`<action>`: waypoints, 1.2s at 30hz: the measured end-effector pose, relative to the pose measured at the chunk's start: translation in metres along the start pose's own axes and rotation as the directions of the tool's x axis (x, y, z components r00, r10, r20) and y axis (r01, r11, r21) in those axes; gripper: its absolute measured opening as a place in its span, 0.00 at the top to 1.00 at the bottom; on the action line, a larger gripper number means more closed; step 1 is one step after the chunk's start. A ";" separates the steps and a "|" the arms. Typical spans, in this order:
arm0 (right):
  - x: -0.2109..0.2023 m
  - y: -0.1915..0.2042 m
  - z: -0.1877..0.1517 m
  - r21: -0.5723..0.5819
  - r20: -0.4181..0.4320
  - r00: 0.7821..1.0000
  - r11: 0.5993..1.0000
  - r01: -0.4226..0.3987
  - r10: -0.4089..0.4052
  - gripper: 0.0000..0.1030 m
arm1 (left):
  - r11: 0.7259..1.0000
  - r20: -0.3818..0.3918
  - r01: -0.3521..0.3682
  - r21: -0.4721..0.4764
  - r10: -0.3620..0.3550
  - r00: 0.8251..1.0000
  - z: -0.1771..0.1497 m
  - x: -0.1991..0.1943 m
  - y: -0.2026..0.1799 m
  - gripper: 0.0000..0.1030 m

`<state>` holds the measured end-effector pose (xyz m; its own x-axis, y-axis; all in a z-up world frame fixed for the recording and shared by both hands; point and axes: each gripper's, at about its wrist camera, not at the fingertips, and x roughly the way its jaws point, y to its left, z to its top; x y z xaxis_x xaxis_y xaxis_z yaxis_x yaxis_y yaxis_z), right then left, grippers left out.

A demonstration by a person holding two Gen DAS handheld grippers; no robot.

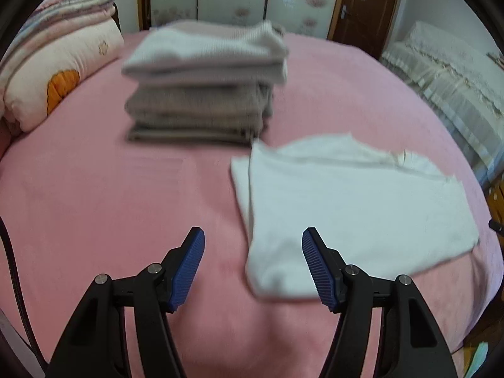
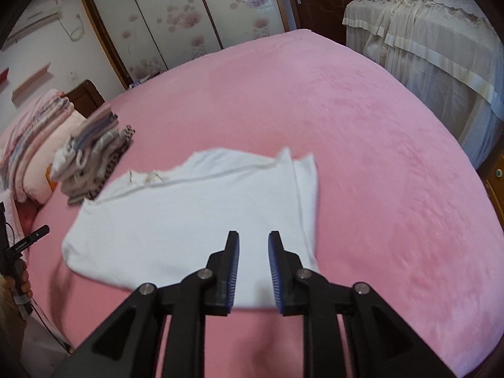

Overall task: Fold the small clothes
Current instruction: 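Withdraw both grippers from the folded shirt, then press the folded edge of the shirt with both grippers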

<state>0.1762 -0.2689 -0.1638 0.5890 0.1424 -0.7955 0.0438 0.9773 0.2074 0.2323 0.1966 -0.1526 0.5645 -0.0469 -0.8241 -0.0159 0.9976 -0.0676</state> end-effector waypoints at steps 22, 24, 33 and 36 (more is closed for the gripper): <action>0.038 -0.045 -0.030 0.114 -0.060 0.998 0.993 0.007 -0.001 0.85 | 0.996 -0.029 0.091 0.027 -0.090 0.996 -0.039 0.048 -0.004 0.73; 0.038 -0.051 -0.033 0.151 -0.058 0.998 0.989 -0.004 0.012 0.86 | 0.997 -0.023 0.070 0.035 -0.070 0.997 -0.042 0.049 -0.007 0.74; 0.051 -0.044 -0.040 0.098 -0.092 0.994 0.993 0.066 -0.057 0.87 | 0.995 0.003 0.083 -0.049 -0.083 0.997 -0.054 0.056 0.004 0.67; 0.049 -0.043 -0.040 0.097 -0.087 0.994 0.993 0.074 -0.065 0.86 | 0.998 0.028 0.038 -0.045 -0.037 0.999 -0.055 0.050 0.001 0.58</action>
<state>0.1710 -0.2975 -0.2338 0.5126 0.0914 -0.8537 0.1652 0.9652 0.2026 0.2148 0.1928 -0.2246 0.5874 -0.0821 -0.8051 -0.0312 0.9918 -0.1239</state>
